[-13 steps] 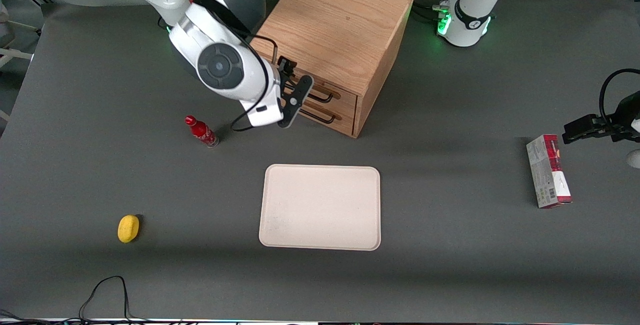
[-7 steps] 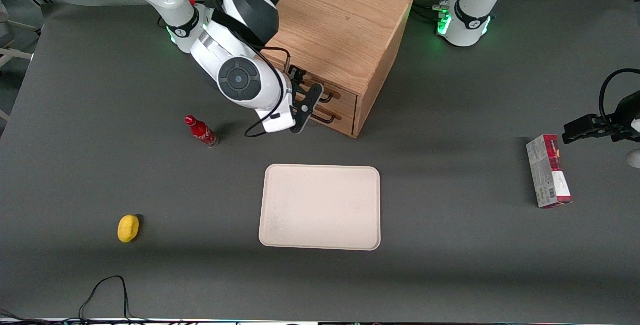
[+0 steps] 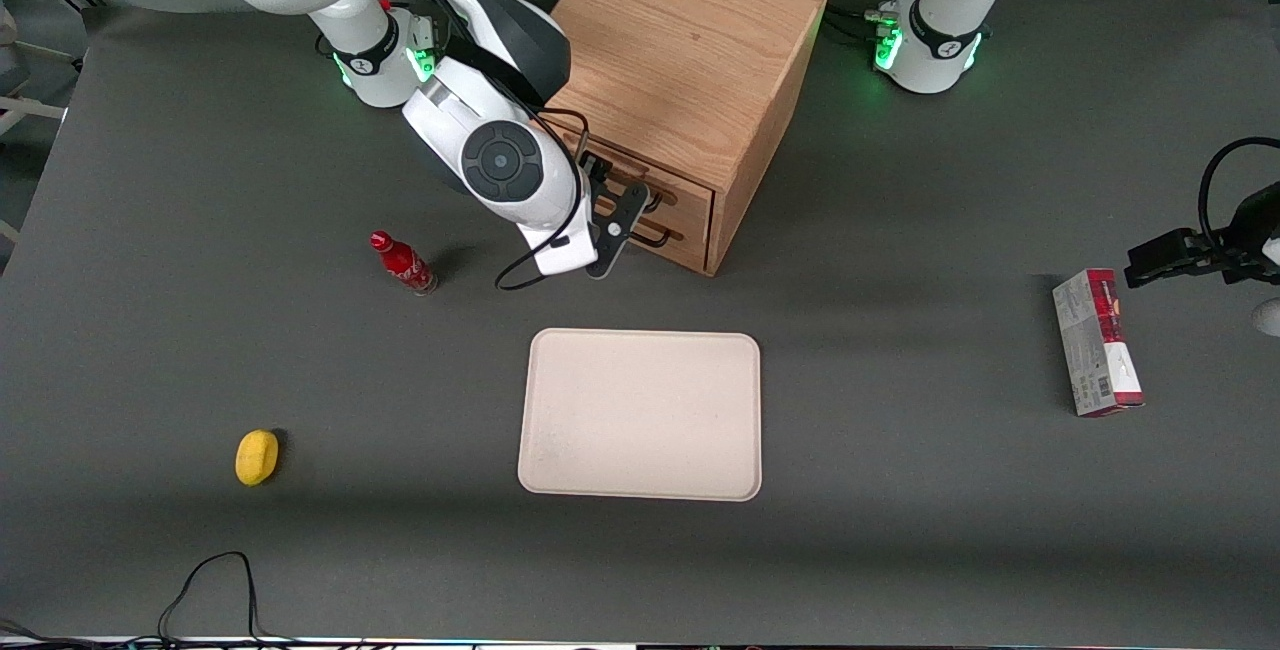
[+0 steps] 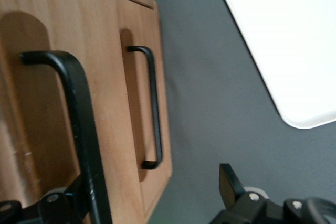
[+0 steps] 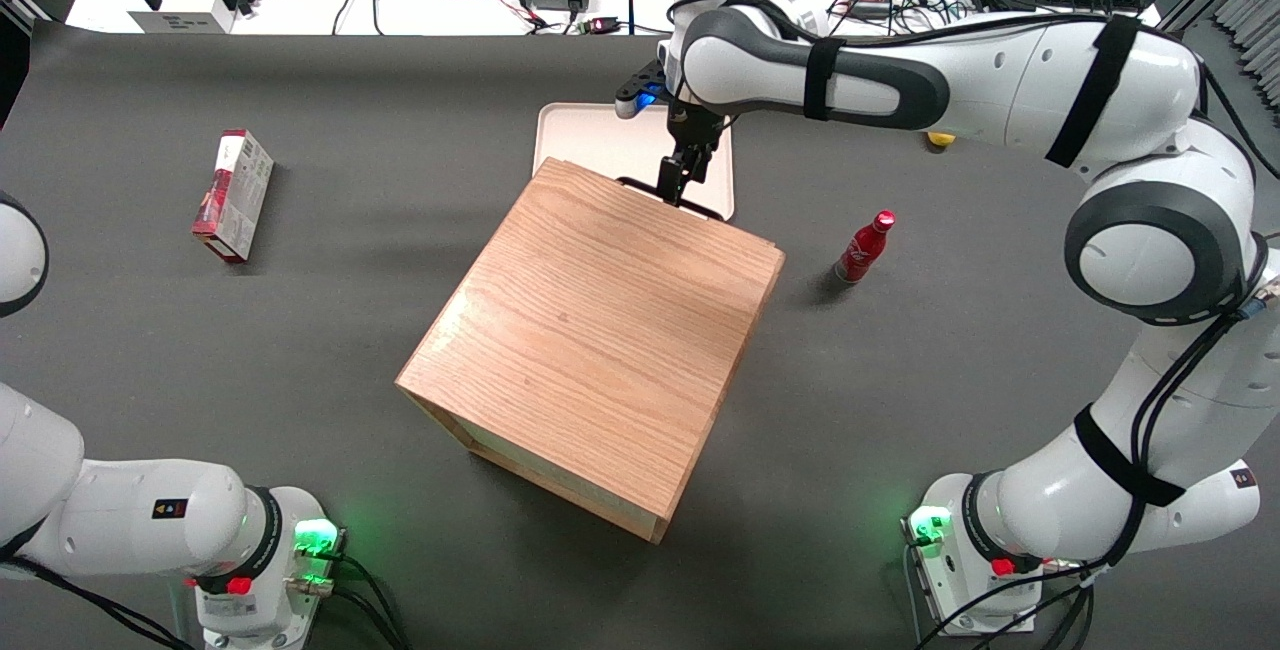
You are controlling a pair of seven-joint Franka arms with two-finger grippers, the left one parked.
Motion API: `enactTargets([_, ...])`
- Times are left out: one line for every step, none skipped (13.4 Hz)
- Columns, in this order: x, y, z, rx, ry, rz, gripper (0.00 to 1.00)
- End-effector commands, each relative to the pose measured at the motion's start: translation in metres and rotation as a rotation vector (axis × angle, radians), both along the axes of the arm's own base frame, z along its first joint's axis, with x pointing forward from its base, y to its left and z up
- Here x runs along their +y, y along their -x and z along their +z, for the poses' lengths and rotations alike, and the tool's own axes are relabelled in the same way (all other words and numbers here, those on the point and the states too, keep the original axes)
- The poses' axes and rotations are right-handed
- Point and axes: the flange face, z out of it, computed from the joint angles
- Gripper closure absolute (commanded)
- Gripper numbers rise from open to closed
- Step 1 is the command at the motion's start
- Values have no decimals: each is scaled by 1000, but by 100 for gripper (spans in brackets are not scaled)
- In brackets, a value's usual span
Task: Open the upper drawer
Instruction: 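Pull the handle outward with the right gripper, sliding the drawer open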
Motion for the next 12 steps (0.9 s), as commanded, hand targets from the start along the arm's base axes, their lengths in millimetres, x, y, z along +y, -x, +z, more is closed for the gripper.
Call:
enactTargets([-4,-26,0,-49,-27,60,0])
enactTargets([-10,-40,2,-61,-42,63,0])
enactTargets([-17,-54,3,-74,-54,58,0])
enactTargets([-29,-72,5,-96,-49,53,0])
enactTargets([-36,-84,12,-121,-57,63,0])
enactTargets([-49,-97,12,-135,-61,71,0])
enactTargets([-62,-111,12,-150,-62,81,0])
enactTargets([-72,-123,13,-163,-70,88,0])
enactTargets([-82,-133,13,-174,-70,81,0])
enactTargets([-88,-139,14,-181,-70,74,0])
enactTargets([-93,-144,18,-194,-69,64,0])
enactTargets([-97,-149,23,-206,-70,54,0])
